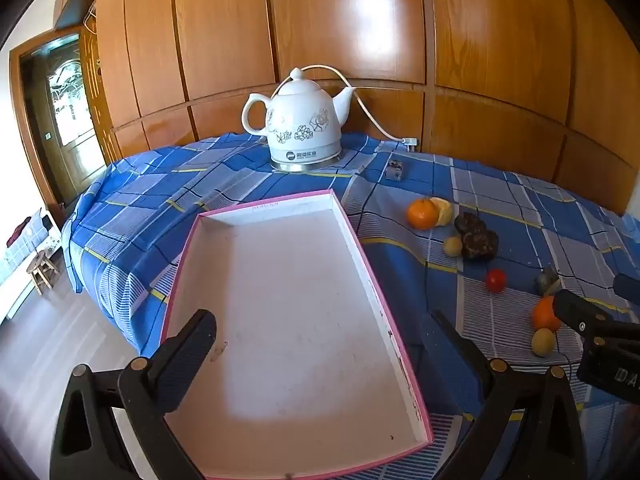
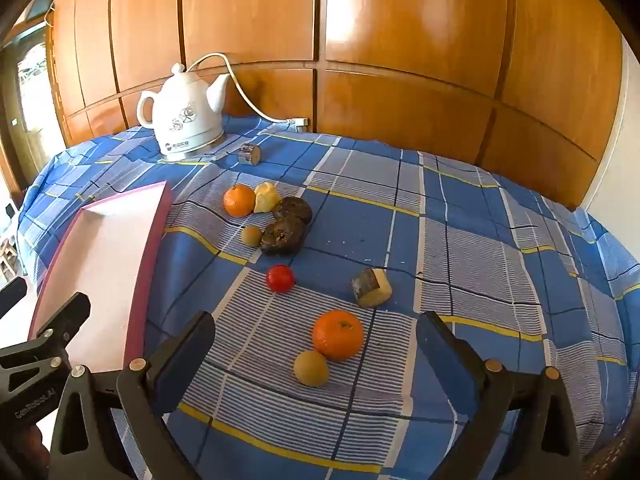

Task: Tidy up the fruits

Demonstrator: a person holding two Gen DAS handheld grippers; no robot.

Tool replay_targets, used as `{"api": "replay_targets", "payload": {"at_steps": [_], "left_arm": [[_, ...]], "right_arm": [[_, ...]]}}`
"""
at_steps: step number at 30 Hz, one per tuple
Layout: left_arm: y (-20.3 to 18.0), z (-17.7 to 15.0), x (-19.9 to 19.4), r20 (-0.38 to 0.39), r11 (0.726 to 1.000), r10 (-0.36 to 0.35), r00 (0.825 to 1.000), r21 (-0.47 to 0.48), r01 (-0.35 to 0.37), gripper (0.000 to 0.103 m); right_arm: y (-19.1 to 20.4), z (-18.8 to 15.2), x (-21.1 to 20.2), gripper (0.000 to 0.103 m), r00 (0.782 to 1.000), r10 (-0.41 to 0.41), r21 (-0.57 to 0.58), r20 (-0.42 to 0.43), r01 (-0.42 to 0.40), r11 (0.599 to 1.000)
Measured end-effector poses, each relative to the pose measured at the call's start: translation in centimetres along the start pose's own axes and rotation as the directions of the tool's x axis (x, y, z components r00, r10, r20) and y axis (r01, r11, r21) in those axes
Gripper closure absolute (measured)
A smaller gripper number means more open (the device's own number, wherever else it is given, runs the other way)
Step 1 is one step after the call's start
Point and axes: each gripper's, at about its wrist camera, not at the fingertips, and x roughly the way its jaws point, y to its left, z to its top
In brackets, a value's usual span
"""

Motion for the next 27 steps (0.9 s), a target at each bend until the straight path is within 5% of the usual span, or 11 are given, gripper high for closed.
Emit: {"api": "replay_targets", "payload": {"at_steps": [27], "left_arm": [[-0.1, 0.0, -0.6, 0.008, 1.0, 0.007, 1.0, 0.007, -0.007, 0.0]], "right_arm": [[0.5, -0.6, -0.5, 0.001, 0.999, 0.051, 0.043, -0.014, -0.051, 0.998]]}}
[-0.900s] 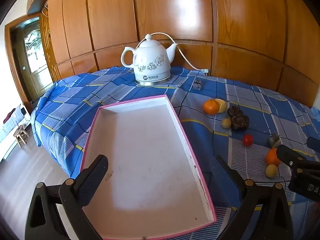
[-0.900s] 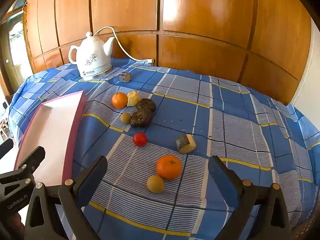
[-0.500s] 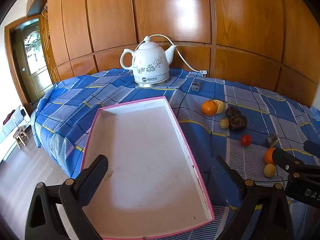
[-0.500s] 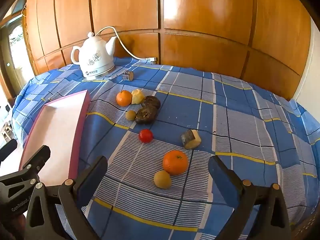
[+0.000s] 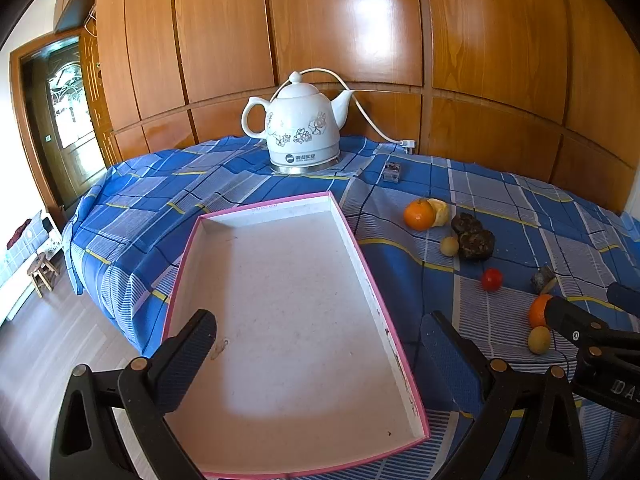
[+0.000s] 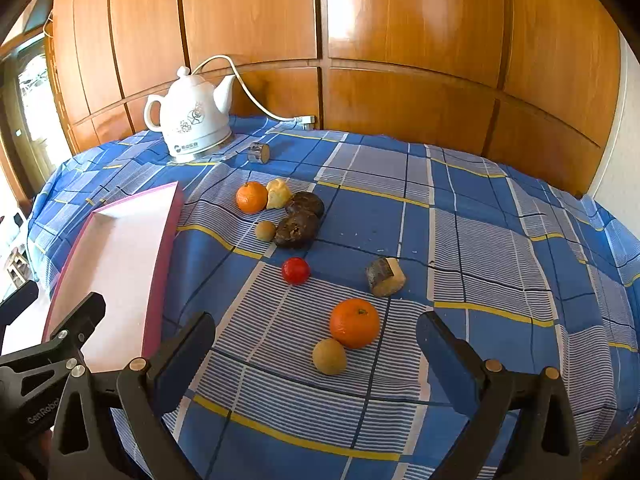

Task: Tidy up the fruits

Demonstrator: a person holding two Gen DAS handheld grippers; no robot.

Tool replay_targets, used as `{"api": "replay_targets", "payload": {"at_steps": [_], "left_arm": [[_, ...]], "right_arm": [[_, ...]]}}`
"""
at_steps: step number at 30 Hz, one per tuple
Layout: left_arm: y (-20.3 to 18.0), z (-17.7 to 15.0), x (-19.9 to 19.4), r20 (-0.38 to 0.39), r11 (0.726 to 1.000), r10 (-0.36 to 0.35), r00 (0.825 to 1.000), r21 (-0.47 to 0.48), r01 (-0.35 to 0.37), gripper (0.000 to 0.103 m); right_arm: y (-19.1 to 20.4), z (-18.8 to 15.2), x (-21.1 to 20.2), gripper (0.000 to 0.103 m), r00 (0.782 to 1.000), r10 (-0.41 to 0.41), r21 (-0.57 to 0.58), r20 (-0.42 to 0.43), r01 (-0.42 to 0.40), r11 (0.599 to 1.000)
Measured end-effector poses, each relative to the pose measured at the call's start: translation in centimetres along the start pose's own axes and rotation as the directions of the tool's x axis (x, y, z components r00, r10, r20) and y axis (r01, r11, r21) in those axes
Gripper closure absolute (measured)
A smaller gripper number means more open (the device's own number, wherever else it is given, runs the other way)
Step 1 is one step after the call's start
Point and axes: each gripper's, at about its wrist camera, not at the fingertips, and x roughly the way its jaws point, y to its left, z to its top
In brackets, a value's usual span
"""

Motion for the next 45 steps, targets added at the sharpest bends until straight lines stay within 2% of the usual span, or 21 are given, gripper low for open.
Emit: {"api": "replay_targets", "payload": {"at_steps": [45], "left_arm": [[0.23, -0.14, 0.29, -0.018, 1.0, 0.003, 1.0, -0.021, -0.004, 0.0]], "right_arm": [[0.78, 0.03, -0.73, 0.001, 0.998, 0.0, -0.038, 0.056, 0.002, 0.999]]}}
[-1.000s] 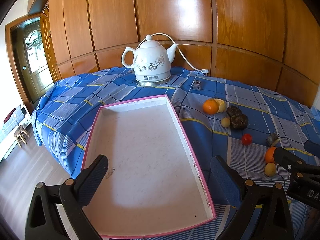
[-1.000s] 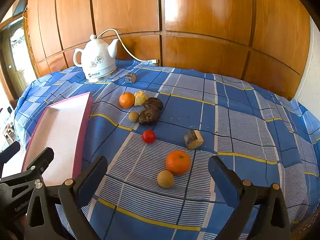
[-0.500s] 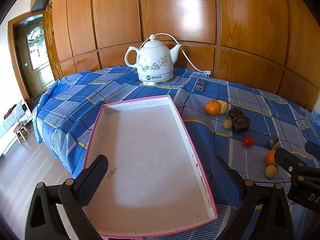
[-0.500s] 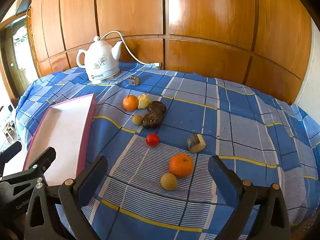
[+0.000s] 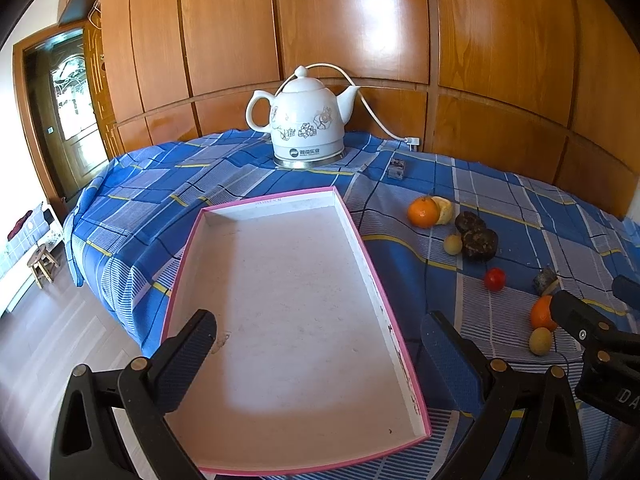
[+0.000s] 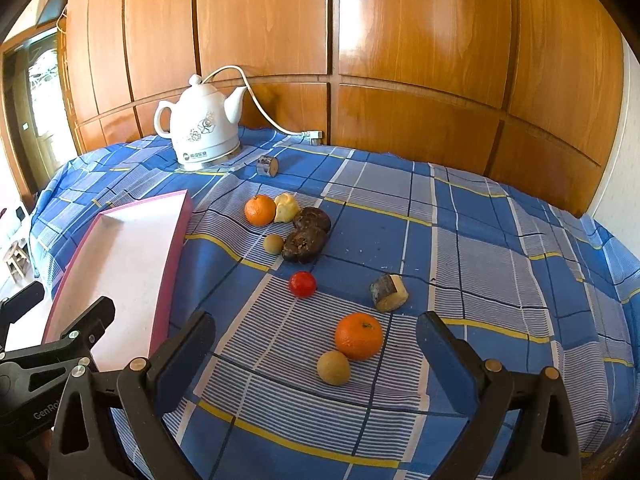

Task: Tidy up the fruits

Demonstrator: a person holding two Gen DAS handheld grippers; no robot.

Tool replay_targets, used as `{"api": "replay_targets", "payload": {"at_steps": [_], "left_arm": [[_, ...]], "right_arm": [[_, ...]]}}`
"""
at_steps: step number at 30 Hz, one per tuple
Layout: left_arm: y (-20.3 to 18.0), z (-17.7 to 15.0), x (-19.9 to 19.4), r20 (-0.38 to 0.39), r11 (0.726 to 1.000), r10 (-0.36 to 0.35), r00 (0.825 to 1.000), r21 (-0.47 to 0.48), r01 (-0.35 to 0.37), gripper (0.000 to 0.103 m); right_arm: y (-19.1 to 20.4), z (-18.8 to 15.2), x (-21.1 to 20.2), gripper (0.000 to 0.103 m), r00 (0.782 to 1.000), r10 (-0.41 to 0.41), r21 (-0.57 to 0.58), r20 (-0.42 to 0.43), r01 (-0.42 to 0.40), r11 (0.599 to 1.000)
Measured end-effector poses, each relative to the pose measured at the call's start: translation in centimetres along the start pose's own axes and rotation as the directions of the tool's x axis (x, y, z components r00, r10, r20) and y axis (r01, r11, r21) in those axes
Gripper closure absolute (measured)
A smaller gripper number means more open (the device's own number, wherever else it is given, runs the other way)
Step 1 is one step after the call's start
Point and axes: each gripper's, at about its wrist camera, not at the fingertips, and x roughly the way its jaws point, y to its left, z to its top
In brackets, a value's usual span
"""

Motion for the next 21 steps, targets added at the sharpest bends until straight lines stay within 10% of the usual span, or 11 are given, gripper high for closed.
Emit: {"api": "replay_targets", "payload": {"at_steps": [21], "left_arm": [[-0.7, -0.1, -0.1, -0.006, 1.0, -0.017, 1.0, 0.018, 0.017, 0.0]], "right_arm": [[-1.2, 0.1, -0.1, 0.001, 1.0, 0.005, 0.023, 0.008, -0.005, 1.0]]}}
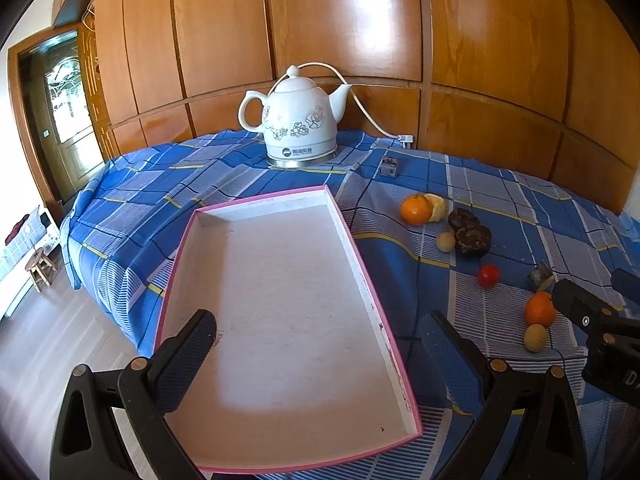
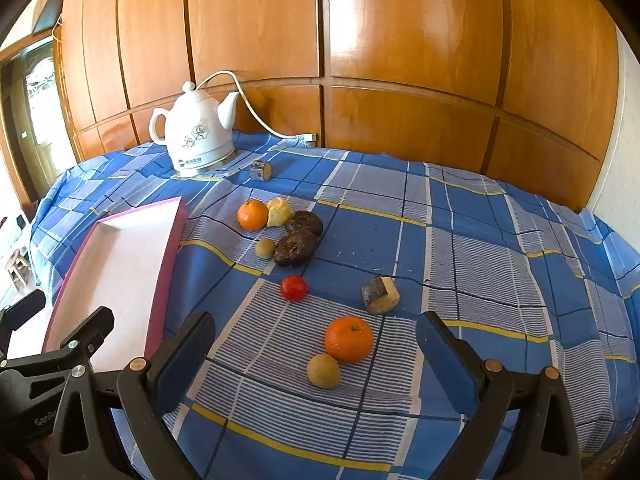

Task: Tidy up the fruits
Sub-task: 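Grasp the small tan round fruit with left while right grasps the large orange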

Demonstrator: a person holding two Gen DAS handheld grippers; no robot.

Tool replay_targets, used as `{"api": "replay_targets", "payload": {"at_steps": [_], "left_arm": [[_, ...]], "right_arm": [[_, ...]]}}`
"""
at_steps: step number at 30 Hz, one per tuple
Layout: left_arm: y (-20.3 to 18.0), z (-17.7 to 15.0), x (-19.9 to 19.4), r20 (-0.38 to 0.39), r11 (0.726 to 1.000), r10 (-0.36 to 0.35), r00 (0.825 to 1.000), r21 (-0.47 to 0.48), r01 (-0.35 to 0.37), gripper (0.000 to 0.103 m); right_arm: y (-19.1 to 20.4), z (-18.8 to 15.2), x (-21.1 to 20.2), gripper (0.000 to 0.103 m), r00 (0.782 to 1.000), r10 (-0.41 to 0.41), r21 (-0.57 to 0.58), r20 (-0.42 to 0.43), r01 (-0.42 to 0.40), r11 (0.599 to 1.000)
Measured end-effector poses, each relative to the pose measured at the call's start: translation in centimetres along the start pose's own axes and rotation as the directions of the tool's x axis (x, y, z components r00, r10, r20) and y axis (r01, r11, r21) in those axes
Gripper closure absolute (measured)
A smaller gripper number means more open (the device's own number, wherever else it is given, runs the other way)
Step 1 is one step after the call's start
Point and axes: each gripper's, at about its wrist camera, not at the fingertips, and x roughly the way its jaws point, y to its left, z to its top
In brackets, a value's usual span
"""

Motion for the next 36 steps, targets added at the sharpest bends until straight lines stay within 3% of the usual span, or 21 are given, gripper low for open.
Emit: {"api": "replay_targets", "payload": {"at_steps": [4, 8, 14, 18, 22, 24, 26, 30, 32, 33, 34, 36], "left_arm": [[-0.3, 0.1, 0.0, -0.012, 0.996, -0.089, 0.996, 0.009, 0.089, 0.0], [-1.1, 0.5, 0.9, -0.106, 0.963, -0.266, 0.958, 0.011, 0.269, 0.0], [-4.3, 1.3, 1.2, -0.13, 0.927, -0.339, 0.932, 0.12, 0.354, 0.0], [-7.1, 2.0, 2.3, -0.205, 0.879, -0.418, 0.885, 0.155, 0.451, 0.0], [-10.2, 1.6, 3.3, -0.281, 0.823, -0.482, 0.83, 0.179, 0.538, 0.0], [-11.4, 1.4, 4.0, -0.304, 0.814, -0.489, 0.818, 0.178, 0.553, 0.0], [-12.6, 1.2, 5.0, -0.334, 0.804, -0.5, 0.799, 0.165, 0.571, 0.0], [-14.1, 0.9, 5.9, -0.372, 0.807, -0.473, 0.799, 0.18, 0.562, 0.001], [-14.8, 0.7, 6.2, -0.381, 0.813, -0.453, 0.806, 0.196, 0.549, 0.012], [-15.1, 0.5, 6.4, -0.383, 0.814, -0.445, 0.81, 0.204, 0.544, 0.027], [-15.3, 0.4, 6.6, -0.387, 0.815, -0.438, 0.811, 0.209, 0.54, 0.033], [-15.7, 0.1, 7.2, -0.401, 0.812, -0.44, 0.804, 0.205, 0.547, 0.035]], "right_arm": [[-1.2, 0.8, -0.1, 0.001, 1.0, 0.005, 0.006, 0.005, -0.005, 1.0], [-4.4, 3.0, 0.0, 0.001, 1.0, 0.031, 0.038, 0.0, -0.031, 0.999], [-10.2, 6.0, 1.6, 0.008, 0.995, 0.044, 0.043, -0.085, -0.04, 0.998], [-13.6, 6.5, 4.0, 0.011, 0.991, 0.029, 0.066, -0.133, -0.02, 0.998], [-15.6, 5.5, 6.8, 0.018, 0.975, 0.098, 0.136, -0.197, -0.072, 0.988], [-15.8, 5.2, 7.7, 0.026, 0.962, 0.116, 0.146, -0.248, -0.082, 0.986], [-15.6, 5.2, 7.7, 0.029, 0.957, 0.161, 0.16, -0.242, -0.124, 0.979], [-15.0, 5.4, 7.7, 0.033, 0.953, 0.185, 0.149, -0.239, -0.152, 0.977], [-15.0, 5.5, 7.7, 0.038, 0.954, 0.19, 0.157, -0.233, -0.156, 0.975], [-15.2, 5.6, 7.8, 0.039, 0.953, 0.193, 0.166, -0.233, -0.156, 0.974], [-15.4, 5.6, 7.9, 0.041, 0.951, 0.202, 0.183, -0.235, -0.161, 0.97], [-15.7, 5.5, 8.2, 0.041, 0.941, 0.232, 0.218, -0.247, -0.179, 0.959]]}}
